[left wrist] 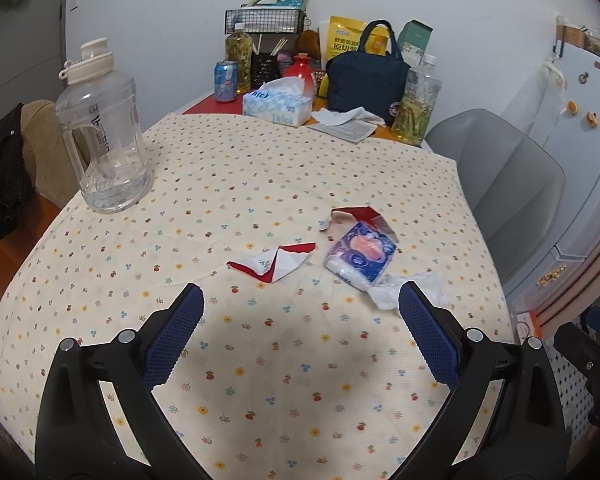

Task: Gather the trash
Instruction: 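Move both tools back over the table toward the tissue and wrapper, then close the right tool on the white tissue while the left tool closes on the red-white paper wrapper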

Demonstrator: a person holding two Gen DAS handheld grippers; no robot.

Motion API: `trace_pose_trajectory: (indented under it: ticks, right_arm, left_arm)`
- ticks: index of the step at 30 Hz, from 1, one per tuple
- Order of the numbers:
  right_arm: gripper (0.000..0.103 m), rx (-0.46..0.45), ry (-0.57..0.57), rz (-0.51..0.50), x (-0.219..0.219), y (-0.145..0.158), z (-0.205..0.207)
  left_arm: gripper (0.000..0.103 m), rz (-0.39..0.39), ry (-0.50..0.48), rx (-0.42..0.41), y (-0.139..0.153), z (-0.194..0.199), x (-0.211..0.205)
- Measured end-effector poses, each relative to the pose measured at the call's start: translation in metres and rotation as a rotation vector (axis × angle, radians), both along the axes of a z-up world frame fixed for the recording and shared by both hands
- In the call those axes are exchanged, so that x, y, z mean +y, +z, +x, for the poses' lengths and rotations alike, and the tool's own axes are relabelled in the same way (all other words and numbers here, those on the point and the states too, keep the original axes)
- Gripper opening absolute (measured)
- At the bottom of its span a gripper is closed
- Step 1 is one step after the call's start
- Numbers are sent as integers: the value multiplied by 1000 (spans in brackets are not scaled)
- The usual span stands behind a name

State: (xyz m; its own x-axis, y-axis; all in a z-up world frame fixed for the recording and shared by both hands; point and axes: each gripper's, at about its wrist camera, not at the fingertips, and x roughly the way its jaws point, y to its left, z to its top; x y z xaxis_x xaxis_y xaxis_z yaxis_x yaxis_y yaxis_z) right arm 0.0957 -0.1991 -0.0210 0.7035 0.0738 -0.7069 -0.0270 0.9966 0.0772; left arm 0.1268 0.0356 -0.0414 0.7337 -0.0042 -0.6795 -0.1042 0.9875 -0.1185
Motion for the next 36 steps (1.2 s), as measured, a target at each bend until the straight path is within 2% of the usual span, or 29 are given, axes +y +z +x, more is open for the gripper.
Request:
trace_pose_trajectory:
  ticks: [20,31,35,36]
  right_arm:
    - [95,97,56,-16,41,-46,70]
    - [95,160,81,-17,56,-80,94]
    - [91,167,82,-27,58,-87,101]
    - [88,168,72,-27,56,-89,102]
  left_arm:
    - [97,-30,35,100,-56,70,33]
    - [97,2,47,149,-79,92,37]
    - [95,-6,50,167,-86,98,37]
    - [93,0,52,170,-87,99,36]
